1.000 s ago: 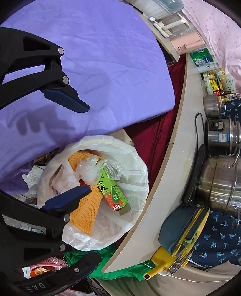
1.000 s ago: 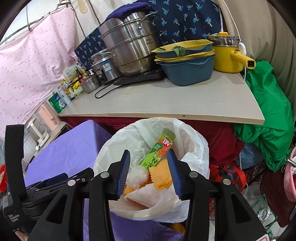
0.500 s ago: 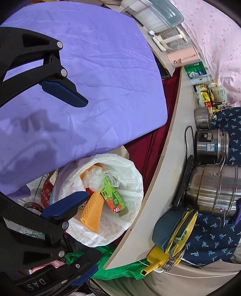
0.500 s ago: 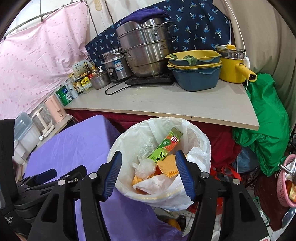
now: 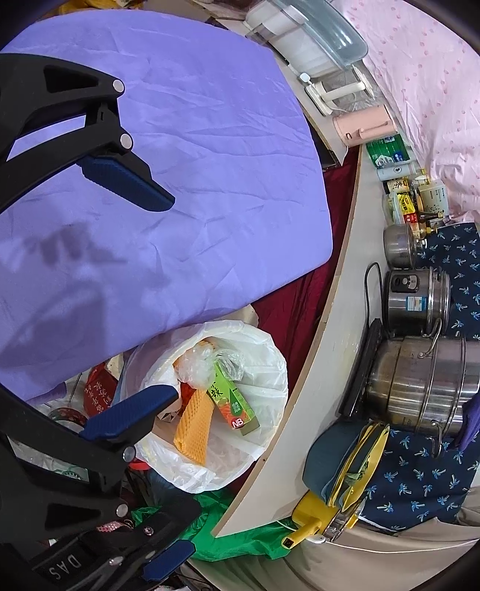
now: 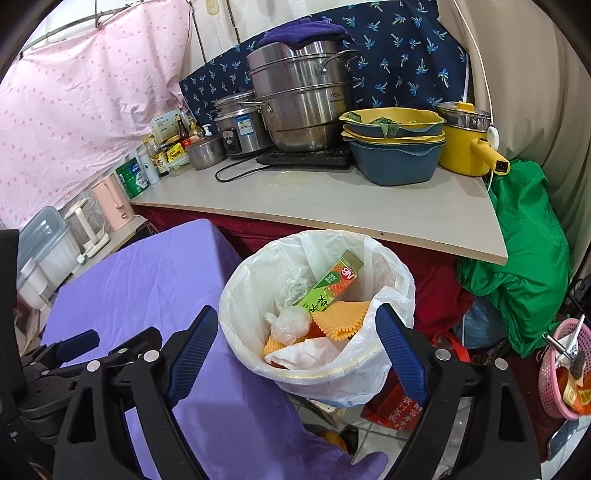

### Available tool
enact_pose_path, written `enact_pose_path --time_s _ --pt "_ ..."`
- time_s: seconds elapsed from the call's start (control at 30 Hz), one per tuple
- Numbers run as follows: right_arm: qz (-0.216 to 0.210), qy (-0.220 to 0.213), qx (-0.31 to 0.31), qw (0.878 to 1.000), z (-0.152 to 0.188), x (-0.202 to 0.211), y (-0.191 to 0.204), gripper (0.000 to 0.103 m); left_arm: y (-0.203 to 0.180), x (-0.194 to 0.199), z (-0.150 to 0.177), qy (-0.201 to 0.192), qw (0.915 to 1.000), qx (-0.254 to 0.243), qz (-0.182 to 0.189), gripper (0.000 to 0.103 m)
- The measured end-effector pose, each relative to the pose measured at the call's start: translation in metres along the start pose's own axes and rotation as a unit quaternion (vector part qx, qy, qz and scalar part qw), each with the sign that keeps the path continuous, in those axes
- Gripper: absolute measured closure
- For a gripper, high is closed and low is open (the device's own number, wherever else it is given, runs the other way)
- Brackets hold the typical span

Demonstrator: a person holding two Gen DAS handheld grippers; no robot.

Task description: Collect trash

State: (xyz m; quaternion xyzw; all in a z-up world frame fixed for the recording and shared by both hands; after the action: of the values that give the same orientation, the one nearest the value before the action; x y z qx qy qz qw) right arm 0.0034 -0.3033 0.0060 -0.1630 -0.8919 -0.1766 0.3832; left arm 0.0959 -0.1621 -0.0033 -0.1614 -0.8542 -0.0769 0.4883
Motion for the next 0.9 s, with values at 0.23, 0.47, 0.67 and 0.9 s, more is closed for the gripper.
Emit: enact_pose_path --time_s 0.23,0.47,0.67,0.9 --pt "0.007 0.008 0.002 1.0 0.003 0.002 -0.005 0.007 0.0 0.001 0.004 0.0 0.9999 -0.004 -0.011 0.008" --pt "0.008 0.016 0.009 1.0 0.007 -0.002 -0.007 0.007 -0.004 -0.003 0.008 0.004 0.9998 -0.008 -0.02 0.008" --pt "0.023 0.021 0.019 0.999 0.009 -0.004 -0.007 0.007 -0.004 -0.005 0.011 0.006 0.9995 -0.011 -0.028 0.008" --pt "0.034 0.022 0.028 0.999 0.015 -0.005 -0.009 0.007 -0.004 -0.006 0.014 0.003 0.9992 -0.007 -0.039 0.007"
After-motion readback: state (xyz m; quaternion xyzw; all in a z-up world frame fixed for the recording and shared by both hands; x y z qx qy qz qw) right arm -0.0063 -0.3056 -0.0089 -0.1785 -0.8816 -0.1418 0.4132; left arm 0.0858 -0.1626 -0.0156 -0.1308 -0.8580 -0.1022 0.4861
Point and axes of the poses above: each gripper's, at about its wrist camera, not at the fingertips, and x roughly against the way its jaws point, y to its left, z to its underside, the point moved 2 cm from there along -x, roughly the way its jaws point, and after that the axes turned 10 degrees about y, right-handed, at the moved point
